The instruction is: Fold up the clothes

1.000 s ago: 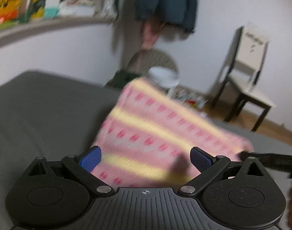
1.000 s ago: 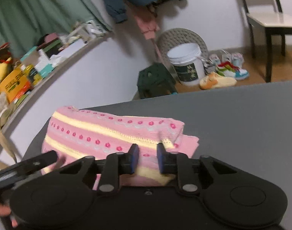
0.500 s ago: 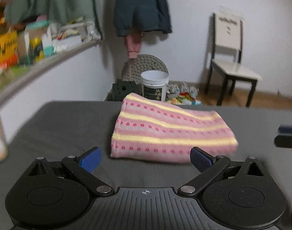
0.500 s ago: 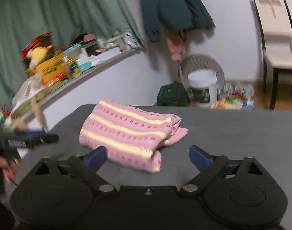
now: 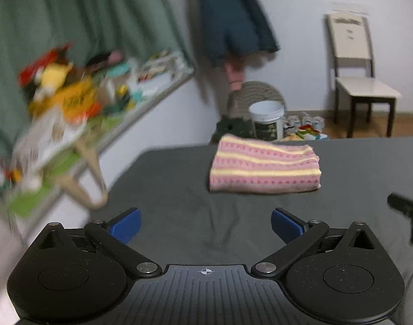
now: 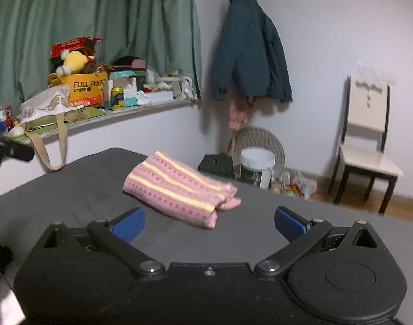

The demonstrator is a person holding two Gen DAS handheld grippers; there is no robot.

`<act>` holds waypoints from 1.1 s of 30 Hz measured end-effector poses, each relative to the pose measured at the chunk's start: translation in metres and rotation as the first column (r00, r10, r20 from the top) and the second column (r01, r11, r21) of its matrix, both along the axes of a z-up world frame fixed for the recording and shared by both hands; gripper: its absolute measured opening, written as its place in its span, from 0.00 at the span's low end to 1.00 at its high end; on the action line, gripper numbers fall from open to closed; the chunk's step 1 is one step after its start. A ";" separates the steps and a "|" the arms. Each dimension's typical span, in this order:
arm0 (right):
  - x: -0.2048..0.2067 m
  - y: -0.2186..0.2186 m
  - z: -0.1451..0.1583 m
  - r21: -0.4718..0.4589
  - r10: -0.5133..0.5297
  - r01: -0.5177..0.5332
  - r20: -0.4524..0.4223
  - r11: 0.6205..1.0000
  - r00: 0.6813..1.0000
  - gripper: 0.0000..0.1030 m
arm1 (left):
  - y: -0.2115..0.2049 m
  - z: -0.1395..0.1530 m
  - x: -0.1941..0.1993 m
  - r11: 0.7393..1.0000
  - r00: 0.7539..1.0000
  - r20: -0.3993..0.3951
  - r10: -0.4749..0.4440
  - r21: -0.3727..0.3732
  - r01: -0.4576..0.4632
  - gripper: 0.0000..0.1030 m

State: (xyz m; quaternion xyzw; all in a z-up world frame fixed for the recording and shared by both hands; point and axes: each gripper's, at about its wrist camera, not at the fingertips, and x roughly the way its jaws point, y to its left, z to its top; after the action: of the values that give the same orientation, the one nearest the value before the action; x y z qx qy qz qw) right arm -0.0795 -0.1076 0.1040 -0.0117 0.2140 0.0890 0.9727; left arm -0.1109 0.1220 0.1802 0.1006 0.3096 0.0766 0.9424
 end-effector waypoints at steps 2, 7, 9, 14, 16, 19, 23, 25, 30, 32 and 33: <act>-0.003 0.002 -0.004 0.006 -0.066 0.066 -0.030 0.998 0.997 1.00 | -0.004 -0.013 0.001 0.997 0.999 -0.024 0.031 -0.071 -0.033 1.00; -0.008 -0.001 -0.021 -0.040 -0.166 0.165 -0.014 0.985 0.986 1.00 | -0.016 -0.053 0.014 0.982 0.999 -0.031 0.042 -0.182 -0.047 0.99; -0.007 -0.003 -0.027 -0.075 -0.152 0.152 0.007 0.986 0.988 1.00 | -0.021 -0.067 0.030 0.984 0.994 -0.106 0.034 -0.168 -0.051 0.99; -0.002 -0.005 -0.036 -0.090 -0.163 0.164 0.016 0.982 0.986 1.00 | -0.033 -0.092 0.052 0.989 0.989 -0.141 0.038 -0.137 -0.057 0.99; 0.000 -0.006 -0.038 -0.083 -0.190 0.190 0.006 0.978 0.982 1.00 | -0.036 -0.103 0.052 0.987 0.991 -0.127 0.048 -0.147 -0.066 0.99; -0.003 -0.007 -0.047 -0.132 -0.200 0.198 0.001 0.971 0.980 1.00 | -0.047 -0.116 0.047 0.994 0.990 -0.141 0.033 -0.100 -0.047 0.99; -0.007 -0.007 -0.057 -0.141 -0.160 0.153 -0.038 0.978 0.986 1.00 | -0.059 -0.117 0.039 0.999 0.990 -0.139 0.012 -0.050 -0.019 0.99; -0.007 -0.009 -0.060 -0.112 -0.128 0.119 -0.081 0.987 0.988 1.00 | -0.062 -0.113 0.037 0.999 0.992 -0.122 0.003 -0.045 -0.009 0.99; -0.007 -0.003 -0.067 -0.153 -0.128 0.110 -0.114 0.982 0.985 1.00 | -0.069 -0.108 0.033 0.999 0.995 -0.098 -0.017 -0.039 0.013 0.99; -0.007 -0.004 -0.067 -0.145 -0.127 0.109 -0.124 0.983 0.984 1.00 | -0.069 -0.108 0.034 0.999 0.995 -0.104 -0.012 -0.044 0.008 0.99; -0.007 -0.005 -0.068 -0.138 -0.125 0.107 -0.130 0.985 0.984 1.00 | -0.068 -0.108 0.034 0.999 0.994 -0.107 -0.009 -0.047 0.004 0.99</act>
State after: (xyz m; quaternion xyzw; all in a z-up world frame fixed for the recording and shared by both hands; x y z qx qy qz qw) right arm -0.0867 -0.1126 0.0364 -0.0565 0.2863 0.0184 0.9563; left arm -0.0765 0.0538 0.0720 0.0837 0.3609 0.0608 0.9269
